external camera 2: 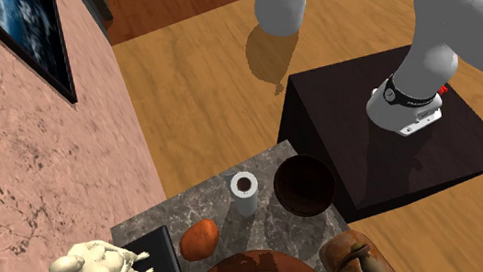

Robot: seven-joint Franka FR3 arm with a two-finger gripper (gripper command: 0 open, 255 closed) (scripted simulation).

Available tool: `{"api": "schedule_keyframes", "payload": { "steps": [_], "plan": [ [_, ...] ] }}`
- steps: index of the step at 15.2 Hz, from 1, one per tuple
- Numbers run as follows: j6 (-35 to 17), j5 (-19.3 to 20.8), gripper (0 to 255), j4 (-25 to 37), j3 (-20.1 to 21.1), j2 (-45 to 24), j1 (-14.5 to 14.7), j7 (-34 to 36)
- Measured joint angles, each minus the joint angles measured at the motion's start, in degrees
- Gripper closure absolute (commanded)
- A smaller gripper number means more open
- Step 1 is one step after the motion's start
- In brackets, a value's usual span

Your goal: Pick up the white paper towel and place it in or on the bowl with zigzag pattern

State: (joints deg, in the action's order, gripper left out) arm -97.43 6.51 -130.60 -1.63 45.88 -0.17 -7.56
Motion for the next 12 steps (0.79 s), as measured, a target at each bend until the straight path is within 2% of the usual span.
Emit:
{"api": "schedule_keyframes", "payload": {
  "steps": [3,12],
  "plan": [
    [-2.0,-0.5,0,-2.0,0.8,-0.1,0.1,1.5],
    [-17.5,-4.0,0,-13.1,6.2,-4.9,1.0,11.6]
  ]
}}
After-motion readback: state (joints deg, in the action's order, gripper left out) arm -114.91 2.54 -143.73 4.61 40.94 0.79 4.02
